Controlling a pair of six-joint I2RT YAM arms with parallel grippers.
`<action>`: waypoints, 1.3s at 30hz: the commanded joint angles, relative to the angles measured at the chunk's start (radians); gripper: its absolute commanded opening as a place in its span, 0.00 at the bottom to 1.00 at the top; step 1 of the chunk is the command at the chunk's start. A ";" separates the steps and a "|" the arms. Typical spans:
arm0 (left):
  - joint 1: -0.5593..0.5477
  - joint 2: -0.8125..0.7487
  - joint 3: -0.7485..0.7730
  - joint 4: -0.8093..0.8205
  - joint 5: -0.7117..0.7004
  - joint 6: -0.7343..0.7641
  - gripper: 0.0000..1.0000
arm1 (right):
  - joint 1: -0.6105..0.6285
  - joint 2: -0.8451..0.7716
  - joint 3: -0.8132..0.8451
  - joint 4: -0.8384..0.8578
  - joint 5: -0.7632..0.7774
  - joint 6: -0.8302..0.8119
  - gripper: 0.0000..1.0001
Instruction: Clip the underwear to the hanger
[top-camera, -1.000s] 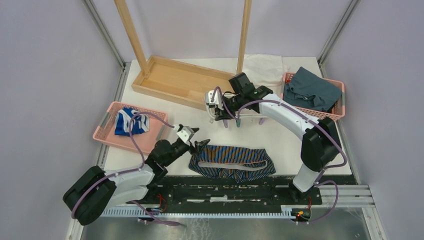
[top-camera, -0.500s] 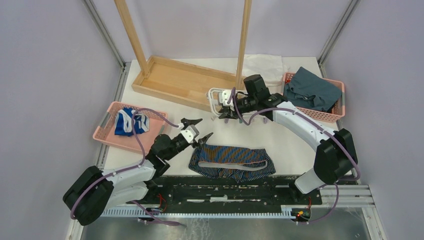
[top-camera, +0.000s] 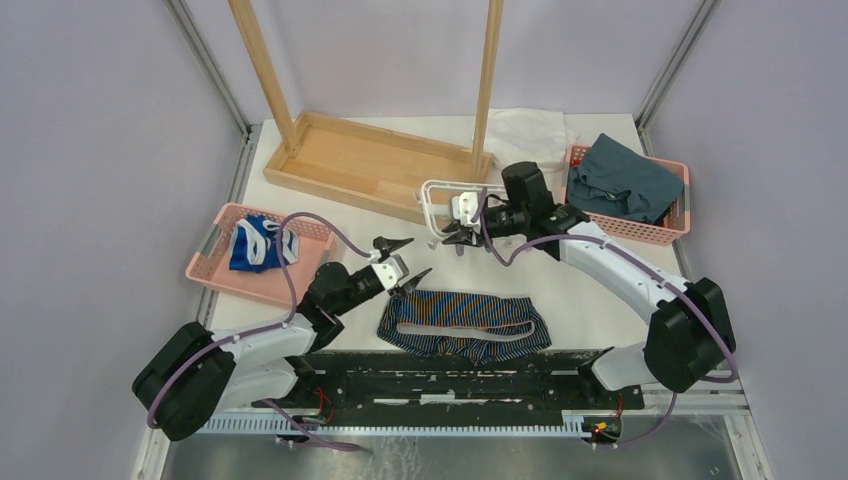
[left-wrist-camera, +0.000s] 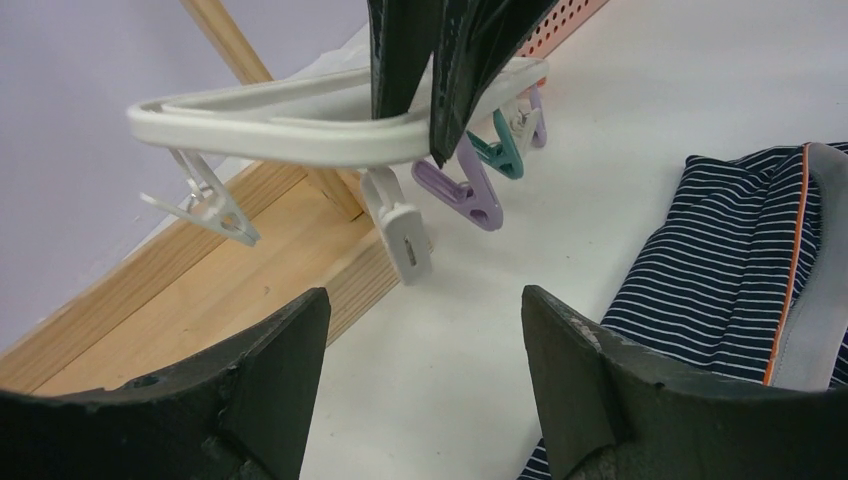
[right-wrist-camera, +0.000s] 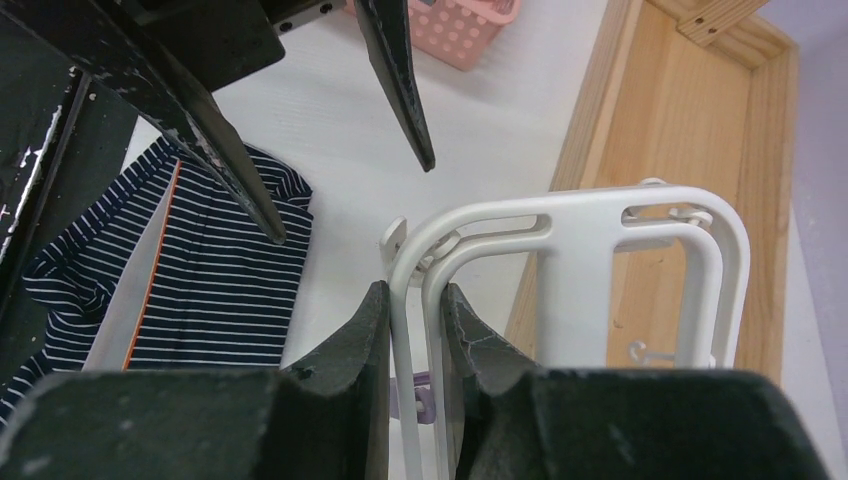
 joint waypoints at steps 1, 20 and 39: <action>0.006 0.032 0.062 0.037 0.063 0.043 0.76 | -0.034 -0.084 0.034 0.029 -0.097 -0.048 0.00; 0.012 0.167 0.165 0.153 0.307 -0.133 0.71 | -0.058 -0.130 0.032 -0.115 -0.131 -0.116 0.00; 0.015 0.136 0.171 0.059 0.361 -0.132 0.69 | -0.057 -0.126 0.033 -0.114 -0.126 -0.099 0.00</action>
